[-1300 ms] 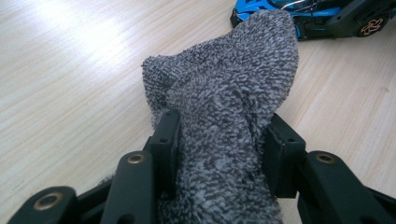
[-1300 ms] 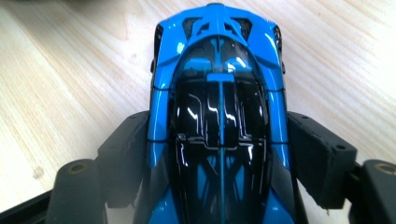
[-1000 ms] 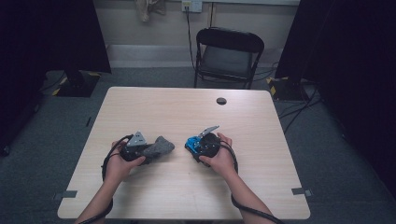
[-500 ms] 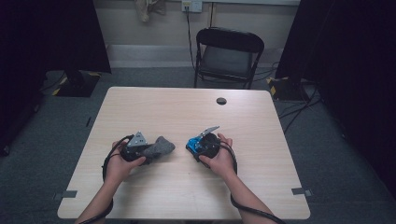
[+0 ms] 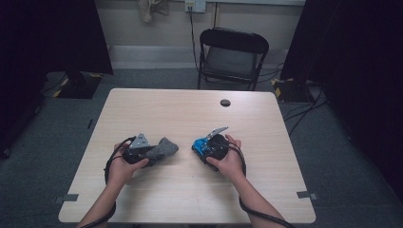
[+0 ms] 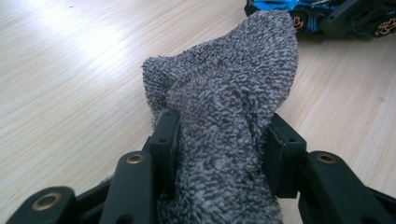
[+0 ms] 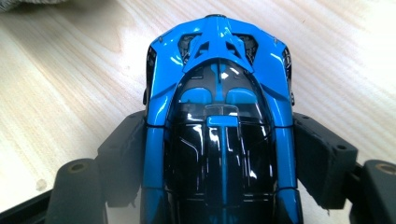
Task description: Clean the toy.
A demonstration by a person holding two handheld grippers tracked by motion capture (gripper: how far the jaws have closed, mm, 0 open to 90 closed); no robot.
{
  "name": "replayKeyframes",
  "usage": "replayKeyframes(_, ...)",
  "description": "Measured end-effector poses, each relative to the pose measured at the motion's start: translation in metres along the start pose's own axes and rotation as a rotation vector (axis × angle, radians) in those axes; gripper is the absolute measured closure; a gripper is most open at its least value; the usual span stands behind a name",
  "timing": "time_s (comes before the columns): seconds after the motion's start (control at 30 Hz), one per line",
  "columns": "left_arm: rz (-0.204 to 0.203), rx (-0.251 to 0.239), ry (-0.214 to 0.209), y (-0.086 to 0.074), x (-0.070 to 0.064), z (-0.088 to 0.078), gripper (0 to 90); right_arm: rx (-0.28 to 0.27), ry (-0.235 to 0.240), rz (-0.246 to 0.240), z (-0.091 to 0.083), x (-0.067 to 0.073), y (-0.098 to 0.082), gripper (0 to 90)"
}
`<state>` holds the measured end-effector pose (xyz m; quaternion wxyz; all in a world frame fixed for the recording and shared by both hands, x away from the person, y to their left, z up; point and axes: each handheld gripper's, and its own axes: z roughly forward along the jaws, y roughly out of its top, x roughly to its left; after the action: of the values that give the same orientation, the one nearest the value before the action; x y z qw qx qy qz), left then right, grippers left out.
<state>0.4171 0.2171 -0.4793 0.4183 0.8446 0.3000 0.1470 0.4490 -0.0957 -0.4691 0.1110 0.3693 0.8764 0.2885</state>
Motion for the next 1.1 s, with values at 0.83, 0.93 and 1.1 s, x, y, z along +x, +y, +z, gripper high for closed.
replayKeyframes(0.83,-0.260,-0.070,0.033,0.035,0.004,0.024,66.0,-0.119,0.094,-0.012,-0.048,0.010,0.038,26.3)
replayKeyframes(0.93,-0.243,-0.066,-0.001,0.043,-0.004,0.031,66.1,-0.127,0.103,-0.012,-0.048,0.014,0.044,26.3)
replayKeyframes(1.1,-0.208,-0.067,-0.057,0.048,-0.017,0.041,66.1,-0.125,0.106,-0.007,-0.044,0.018,0.048,26.3)
